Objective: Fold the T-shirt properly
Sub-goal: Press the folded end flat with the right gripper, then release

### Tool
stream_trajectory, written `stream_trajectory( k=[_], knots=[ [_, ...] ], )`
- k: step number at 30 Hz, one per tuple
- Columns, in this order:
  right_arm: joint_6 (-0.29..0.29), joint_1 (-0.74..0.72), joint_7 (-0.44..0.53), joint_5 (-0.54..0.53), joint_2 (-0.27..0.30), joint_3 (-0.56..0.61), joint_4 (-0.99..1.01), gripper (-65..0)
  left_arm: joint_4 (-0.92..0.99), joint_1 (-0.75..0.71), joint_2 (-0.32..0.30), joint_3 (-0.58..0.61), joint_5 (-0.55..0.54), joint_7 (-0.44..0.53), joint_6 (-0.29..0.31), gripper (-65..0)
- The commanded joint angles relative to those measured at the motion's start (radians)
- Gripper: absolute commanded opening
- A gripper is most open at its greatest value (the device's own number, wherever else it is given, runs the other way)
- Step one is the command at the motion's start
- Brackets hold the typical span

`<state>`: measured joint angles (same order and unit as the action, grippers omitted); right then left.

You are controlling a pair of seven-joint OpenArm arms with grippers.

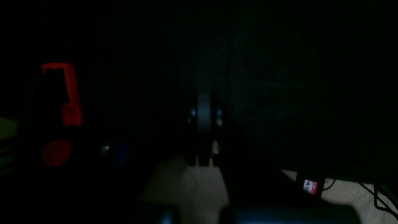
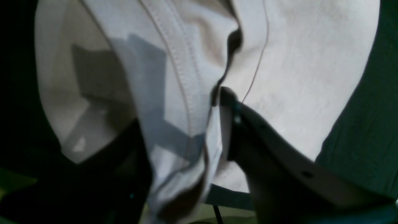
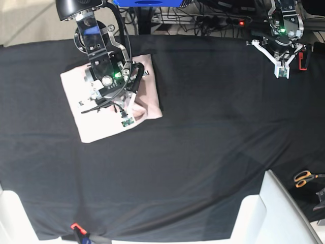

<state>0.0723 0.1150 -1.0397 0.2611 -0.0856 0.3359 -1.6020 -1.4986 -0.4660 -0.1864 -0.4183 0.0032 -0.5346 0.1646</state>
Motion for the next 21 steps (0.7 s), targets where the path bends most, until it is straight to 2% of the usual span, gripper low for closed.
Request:
stream_trajectory(
  k=[1, 5, 14, 15, 19, 21],
  knots=[
    [0.024, -0.011, 0.012, 0.002, -0.007, 0.004, -0.022, -43.2, -0.012, -0.003, -0.014, -0.006, 0.007, 0.014, -0.001, -65.0],
    [0.14, -0.01, 0.008, 0.002, -0.012, 0.001, -0.024, -43.4, -0.012, -0.003, -0.014, -0.006, 0.007, 0.014, -0.001, -65.0],
    [0.152, -0.011, 0.011, 0.002, -0.012, 0.001, -0.021, -43.7, -0.012, -0.003, -0.014, -0.006, 0.007, 0.014, -0.001, -65.0],
    [0.152, -0.011, 0.016, 0.002, -0.012, 0.001, -0.019, -45.5, -0.012, -0.003, -0.014, -0.006, 0.007, 0.014, -0.001, -65.0],
    [0.154, -0.019, 0.009, 0.0, -0.012, 0.001, -0.016, -65.0, -0.012, -0.003, -0.014, -0.006, 0.007, 0.014, -0.001, -65.0],
    [0.154, -0.019, 0.009, 0.0, -0.013, 0.001, -0.018, -63.9, -0.012, -0.003, -0.014, -0.006, 0.007, 0.014, -0.001, -65.0]
  ],
)
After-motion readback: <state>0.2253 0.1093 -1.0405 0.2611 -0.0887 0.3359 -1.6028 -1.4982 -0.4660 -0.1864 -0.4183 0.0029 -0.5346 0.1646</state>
